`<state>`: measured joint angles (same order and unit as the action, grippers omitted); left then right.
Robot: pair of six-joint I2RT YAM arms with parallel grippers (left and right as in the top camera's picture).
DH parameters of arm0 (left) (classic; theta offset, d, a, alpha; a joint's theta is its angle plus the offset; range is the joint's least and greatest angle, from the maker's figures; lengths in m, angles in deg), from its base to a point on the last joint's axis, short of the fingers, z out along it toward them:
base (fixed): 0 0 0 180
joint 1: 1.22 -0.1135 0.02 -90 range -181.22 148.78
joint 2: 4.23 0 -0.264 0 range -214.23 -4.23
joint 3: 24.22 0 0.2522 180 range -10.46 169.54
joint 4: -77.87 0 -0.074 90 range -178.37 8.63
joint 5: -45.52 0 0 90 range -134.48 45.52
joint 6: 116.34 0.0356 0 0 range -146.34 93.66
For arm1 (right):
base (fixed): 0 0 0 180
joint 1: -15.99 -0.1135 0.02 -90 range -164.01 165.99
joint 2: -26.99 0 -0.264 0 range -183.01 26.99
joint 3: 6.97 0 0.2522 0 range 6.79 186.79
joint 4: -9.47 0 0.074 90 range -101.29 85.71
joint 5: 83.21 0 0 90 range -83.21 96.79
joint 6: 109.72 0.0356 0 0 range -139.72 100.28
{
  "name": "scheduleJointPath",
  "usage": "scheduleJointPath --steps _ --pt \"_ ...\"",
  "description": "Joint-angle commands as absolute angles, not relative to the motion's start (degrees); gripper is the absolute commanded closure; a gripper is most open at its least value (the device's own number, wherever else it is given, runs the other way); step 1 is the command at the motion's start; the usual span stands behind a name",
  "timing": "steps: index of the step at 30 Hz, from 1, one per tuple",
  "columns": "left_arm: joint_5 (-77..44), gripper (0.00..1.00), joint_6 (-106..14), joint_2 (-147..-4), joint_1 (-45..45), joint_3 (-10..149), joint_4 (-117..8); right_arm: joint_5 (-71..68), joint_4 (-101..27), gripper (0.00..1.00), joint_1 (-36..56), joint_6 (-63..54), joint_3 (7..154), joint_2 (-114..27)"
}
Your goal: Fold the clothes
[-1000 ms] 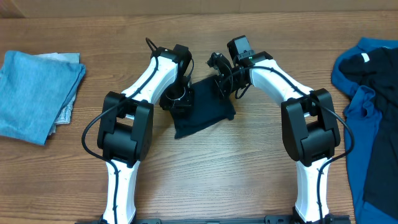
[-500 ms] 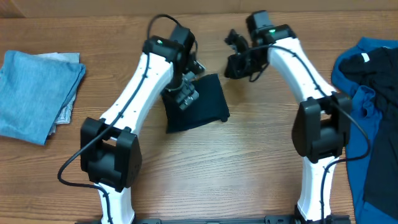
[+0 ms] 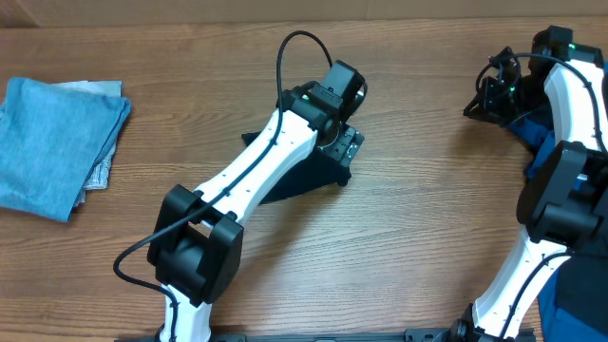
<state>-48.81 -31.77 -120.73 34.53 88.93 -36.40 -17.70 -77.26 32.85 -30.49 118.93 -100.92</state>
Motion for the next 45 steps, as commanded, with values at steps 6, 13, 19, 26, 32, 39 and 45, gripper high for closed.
scheduleJointPath --steps 6,13,19,26,32,39,45 --pt "-49.78 0.0 -35.95 -124.76 41.24 88.58 -38.76 -17.66 -77.31 0.85 33.75 -30.6 120.11 -99.22" --pt "-63.76 0.0 -60.64 -125.63 41.35 88.58 -37.71 -17.7 -77.7 0.85 33.75 -30.57 120.06 -99.22" --pt "-61.71 0.0 -60.64 -134.09 41.57 88.58 -37.47 -17.7 -77.94 0.85 33.73 -30.57 120.06 -99.22" --pt "-61.38 0.35 -60.62 -134.15 41.57 88.58 -37.23 -17.7 -77.9 0.85 33.75 -30.57 120.06 -99.22" --pt "-61.89 0.96 -58.11 -134.0 41.2 93.06 -32.88 -17.7 -77.9 0.85 33.75 -30.57 120.06 -99.22" --pt "-63.9 0.94 -41.93 -133.85 37.02 112.3 -22.15 -17.7 -77.72 0.85 33.75 -30.57 120.06 -99.22" --pt "-60.77 0.96 -42.22 -133.67 33.2 112.63 -20.49 -17.7 -77.72 0.85 33.75 -30.57 120.06 -99.22"
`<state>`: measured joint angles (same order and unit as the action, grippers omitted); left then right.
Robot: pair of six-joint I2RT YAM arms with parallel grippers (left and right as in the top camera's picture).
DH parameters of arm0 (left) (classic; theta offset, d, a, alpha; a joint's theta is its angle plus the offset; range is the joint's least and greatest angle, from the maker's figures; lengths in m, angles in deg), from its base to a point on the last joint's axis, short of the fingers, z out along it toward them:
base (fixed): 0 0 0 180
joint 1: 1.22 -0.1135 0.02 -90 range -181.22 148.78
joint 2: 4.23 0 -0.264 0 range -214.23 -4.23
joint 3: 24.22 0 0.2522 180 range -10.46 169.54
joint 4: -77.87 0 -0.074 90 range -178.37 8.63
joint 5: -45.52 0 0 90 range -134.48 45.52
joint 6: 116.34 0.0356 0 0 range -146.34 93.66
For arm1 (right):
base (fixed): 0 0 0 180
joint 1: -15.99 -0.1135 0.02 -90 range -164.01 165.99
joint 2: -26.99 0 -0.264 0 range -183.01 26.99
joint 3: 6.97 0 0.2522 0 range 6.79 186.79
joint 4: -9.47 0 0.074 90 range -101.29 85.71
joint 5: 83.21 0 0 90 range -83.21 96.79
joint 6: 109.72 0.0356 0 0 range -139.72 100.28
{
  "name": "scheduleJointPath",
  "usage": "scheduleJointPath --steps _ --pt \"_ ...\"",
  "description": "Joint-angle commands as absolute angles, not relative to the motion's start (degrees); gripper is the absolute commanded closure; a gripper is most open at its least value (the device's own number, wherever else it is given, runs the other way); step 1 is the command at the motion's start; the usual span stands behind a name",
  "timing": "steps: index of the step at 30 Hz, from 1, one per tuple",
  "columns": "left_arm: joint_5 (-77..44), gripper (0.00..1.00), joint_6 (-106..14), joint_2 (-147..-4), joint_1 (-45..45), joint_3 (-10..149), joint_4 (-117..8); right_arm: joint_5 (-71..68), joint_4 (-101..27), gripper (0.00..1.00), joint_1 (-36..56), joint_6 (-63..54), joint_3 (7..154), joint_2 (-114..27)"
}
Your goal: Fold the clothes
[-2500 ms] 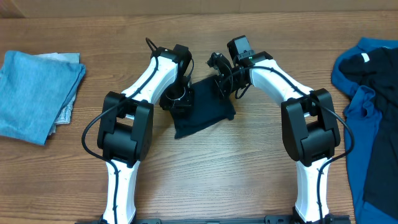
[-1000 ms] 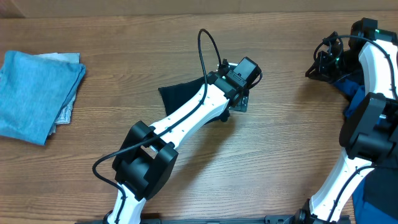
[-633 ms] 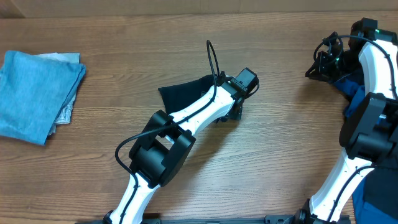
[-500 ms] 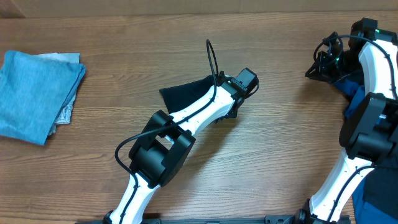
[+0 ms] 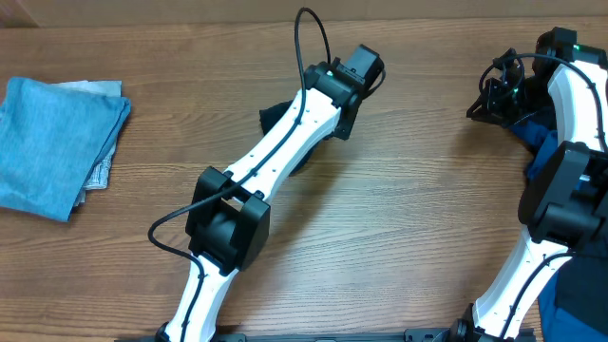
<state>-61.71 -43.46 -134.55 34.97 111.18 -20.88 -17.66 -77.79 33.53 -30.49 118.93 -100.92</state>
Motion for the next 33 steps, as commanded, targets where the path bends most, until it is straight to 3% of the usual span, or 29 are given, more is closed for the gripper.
scheduleJointPath --steps 1,3,4,5,6,7,12,22,33 --pt "-59.55 0.96 -42.24 -133.41 31.88 113.39 -19.9 -17.7 -77.72 0.85 33.73 -30.57 120.06 -99.22" --pt "-58.21 0.96 -43.27 -132.27 29.22 114.99 -18.83 -17.68 -77.66 0.82 33.75 -30.57 120.06 -99.22" --pt "-56.88 0.96 -43.31 -131.01 26.92 115.9 -18.57 -17.68 -77.48 0.74 33.75 -30.57 120.06 -99.22" --pt "-55.66 0.96 -43.55 -129.91 25.11 116.45 -18.54 -17.66 -77.44 0.57 33.75 -30.6 120.06 -99.22" --pt "-53.25 0.96 -44.25 -127.6 21.65 116.84 -18.63 -17.66 -77.42 0.21 33.75 -30.6 120.06 -99.22" --pt "-51.79 0.96 -44.4 -125.76 19.14 116.84 -18.68 -17.68 -77.07 0.0 33.75 -30.57 120.06 -99.22" --pt "-45.27 0.96 -44.27 -119.05 4.91 116.82 -17.8 -17.66 -74.84 0.0 33.75 -30.57 120.06 -99.22" --pt "-30.67 0.96 -38.61 -118.83 -17.93 115.51 -21.3 -17.66 -72.87 0.0 33.75 -30.57 120.06 -99.22" --pt "-22.46 0.96 -35.95 -114.57 -37.97 91.97 -40.29 -17.66 -72.87 0.0 33.75 -30.57 120.06 -99.22"
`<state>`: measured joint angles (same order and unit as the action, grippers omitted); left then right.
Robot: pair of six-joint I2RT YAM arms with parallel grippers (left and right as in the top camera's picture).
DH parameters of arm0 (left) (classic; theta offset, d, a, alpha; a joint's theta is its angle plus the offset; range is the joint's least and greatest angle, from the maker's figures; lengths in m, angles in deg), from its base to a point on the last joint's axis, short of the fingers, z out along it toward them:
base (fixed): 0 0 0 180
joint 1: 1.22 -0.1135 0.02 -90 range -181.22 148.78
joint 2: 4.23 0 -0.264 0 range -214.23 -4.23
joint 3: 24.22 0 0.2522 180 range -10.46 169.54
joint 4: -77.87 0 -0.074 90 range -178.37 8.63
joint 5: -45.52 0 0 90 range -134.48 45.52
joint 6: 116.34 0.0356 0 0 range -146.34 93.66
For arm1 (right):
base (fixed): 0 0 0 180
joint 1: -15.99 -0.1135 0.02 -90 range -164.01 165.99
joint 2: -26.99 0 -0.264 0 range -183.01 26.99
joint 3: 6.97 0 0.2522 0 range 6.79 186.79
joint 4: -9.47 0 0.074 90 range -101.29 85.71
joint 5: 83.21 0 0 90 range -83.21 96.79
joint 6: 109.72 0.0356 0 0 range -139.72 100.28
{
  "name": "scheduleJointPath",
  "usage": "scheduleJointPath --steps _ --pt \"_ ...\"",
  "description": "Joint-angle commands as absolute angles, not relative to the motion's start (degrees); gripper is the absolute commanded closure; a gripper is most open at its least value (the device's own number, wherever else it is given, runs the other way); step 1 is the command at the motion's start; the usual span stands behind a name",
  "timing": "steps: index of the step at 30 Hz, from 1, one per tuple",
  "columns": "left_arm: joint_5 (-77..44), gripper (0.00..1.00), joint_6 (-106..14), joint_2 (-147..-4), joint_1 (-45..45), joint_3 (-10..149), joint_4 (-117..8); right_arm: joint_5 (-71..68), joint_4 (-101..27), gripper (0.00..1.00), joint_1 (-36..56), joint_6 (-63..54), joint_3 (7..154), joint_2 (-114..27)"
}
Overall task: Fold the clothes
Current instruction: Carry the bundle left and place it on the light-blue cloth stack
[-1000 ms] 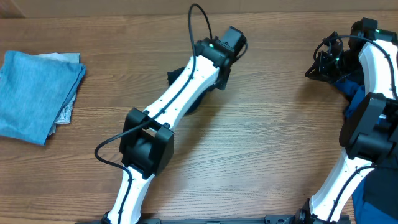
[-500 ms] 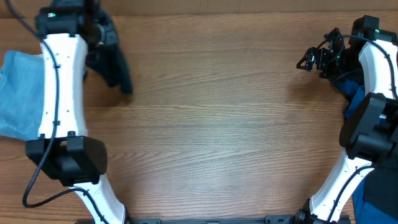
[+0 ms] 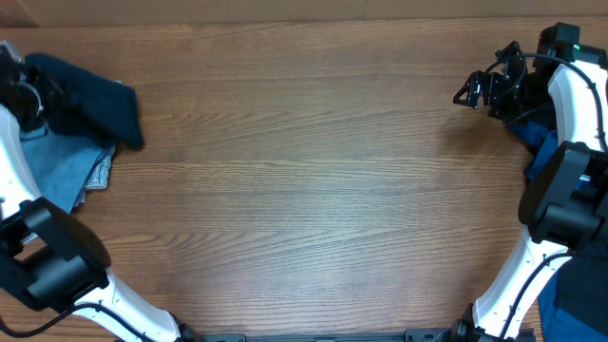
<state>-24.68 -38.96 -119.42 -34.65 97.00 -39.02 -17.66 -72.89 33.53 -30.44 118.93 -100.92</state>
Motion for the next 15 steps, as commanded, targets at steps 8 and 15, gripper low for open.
scheduleJointPath --steps 8,15 --pt "-35.85 0.96 -41.78 -109.11 -50.87 83.43 -35.79 -17.68 -72.87 0.0 33.75 -30.57 120.06 -99.22" --pt "-40.66 0.25 -41.72 -109.08 -51.94 82.84 -34.61 -17.68 -72.87 0.0 33.75 -30.57 120.06 -99.22"
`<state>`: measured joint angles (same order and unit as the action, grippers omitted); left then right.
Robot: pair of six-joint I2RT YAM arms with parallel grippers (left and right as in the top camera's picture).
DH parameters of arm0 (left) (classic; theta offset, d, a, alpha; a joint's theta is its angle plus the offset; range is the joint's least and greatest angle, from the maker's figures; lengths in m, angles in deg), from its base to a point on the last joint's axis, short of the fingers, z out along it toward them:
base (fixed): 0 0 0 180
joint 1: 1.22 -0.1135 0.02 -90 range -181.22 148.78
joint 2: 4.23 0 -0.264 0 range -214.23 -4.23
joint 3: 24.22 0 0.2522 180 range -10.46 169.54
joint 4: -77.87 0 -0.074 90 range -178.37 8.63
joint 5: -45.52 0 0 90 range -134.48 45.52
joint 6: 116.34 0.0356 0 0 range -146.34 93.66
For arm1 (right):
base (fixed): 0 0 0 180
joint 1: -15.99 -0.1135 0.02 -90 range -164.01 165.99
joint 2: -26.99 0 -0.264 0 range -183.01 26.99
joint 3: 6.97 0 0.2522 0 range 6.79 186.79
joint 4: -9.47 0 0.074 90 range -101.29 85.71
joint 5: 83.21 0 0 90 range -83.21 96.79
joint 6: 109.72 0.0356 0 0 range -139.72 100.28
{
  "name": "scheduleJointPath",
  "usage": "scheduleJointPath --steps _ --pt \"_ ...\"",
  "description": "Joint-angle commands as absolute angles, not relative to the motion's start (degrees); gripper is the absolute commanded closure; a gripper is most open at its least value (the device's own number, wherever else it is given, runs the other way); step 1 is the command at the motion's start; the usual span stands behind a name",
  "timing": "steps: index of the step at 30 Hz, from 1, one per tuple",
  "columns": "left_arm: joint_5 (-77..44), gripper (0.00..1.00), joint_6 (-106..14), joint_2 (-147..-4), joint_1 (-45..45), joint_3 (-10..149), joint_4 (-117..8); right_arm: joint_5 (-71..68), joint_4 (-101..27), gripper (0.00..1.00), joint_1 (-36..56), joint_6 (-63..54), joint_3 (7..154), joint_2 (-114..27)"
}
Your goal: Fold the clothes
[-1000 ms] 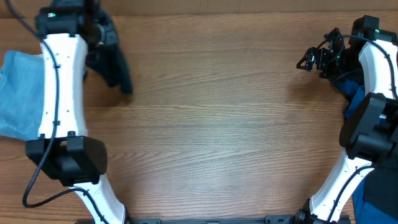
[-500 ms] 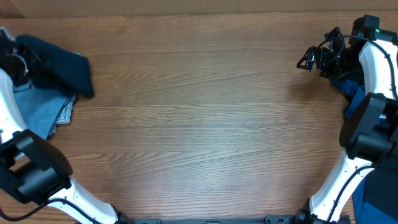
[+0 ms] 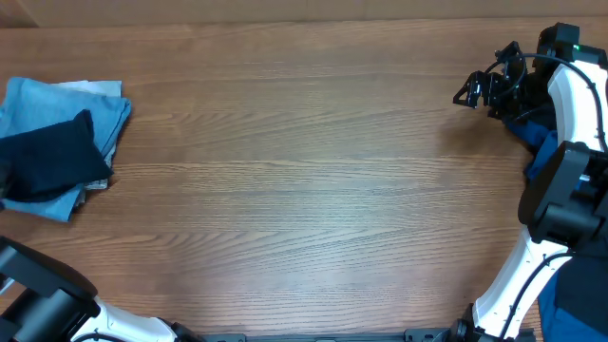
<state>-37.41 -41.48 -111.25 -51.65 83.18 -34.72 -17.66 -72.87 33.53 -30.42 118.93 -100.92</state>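
A folded dark navy garment lies on top of the light blue folded stack at the table's far left. Only the lower link of my left arm shows at the bottom left corner; its gripper is beyond the left edge of the overhead view. At the far right, my right gripper hovers over the wood with its fingers apart and nothing between them. It is just left of a heap of blue clothes.
The white right arm runs down the right edge from the heap to its base. More dark blue cloth hangs at the bottom right corner. The wooden table stretches between stack and heap.
The navy garment was held up over the back of the stack by my left gripper. Now it lies flat on the stack, released, and the gripper is out of view. The right arm has not moved.
My left gripper pressed on the navy garment at the table's middle, then held it slightly farther back. Then the garment hung from it over the light blue stack at the left. Now it rests there. The right gripper stayed by the heap, shifting slightly left.
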Motion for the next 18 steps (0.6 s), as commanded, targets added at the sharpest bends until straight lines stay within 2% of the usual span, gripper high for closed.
scheduleJointPath --steps 1,6,10,11,12,13,14,16,18 --pt "-40.64 0.14 -41.5 -109.08 -52.07 83.29 -34.24 -17.68 -72.85 0.0 33.75 -30.57 120.06 -99.22" --pt "-40.66 0.06 -39.44 -109.08 -52.16 92.21 -28.14 -17.66 -72.87 0.0 33.75 -30.57 120.06 -99.22" --pt "-39.09 0.07 -38.39 -109.08 -51.68 110.55 -16.21 -17.68 -72.85 0.0 33.75 -30.57 120.06 -99.22" --pt "-36.31 0.15 -36.49 -109.08 -50.93 113.92 -14.57 -17.68 -72.87 0.0 33.75 -30.57 120.06 -99.22" --pt "-33.8 0.28 -34.5 -109.08 -49.77 115.36 -14.24 -17.66 -72.87 0.0 33.75 -30.57 120.06 -99.22" --pt "-34.59 0.67 -34.24 -109.19 -48.48 115.07 -14.79 -17.66 -72.85 0.0 33.75 -30.57 120.06 -99.22" --pt "-36.36 0.84 -33.98 -109.74 -47.04 114.24 -14.98 -17.66 -72.87 0.0 33.75 -30.57 120.06 -99.22" --pt "-40.68 0.92 -34.07 -111.69 -45.27 112.23 -14.02 -17.66 -72.85 0.0 33.75 -30.6 120.06 -99.22" --pt "-41.08 0.92 -34.07 -113.74 -45.01 108.39 -15.14 -17.66 -72.87 0.0 33.75 -30.57 120.06 -99.22"
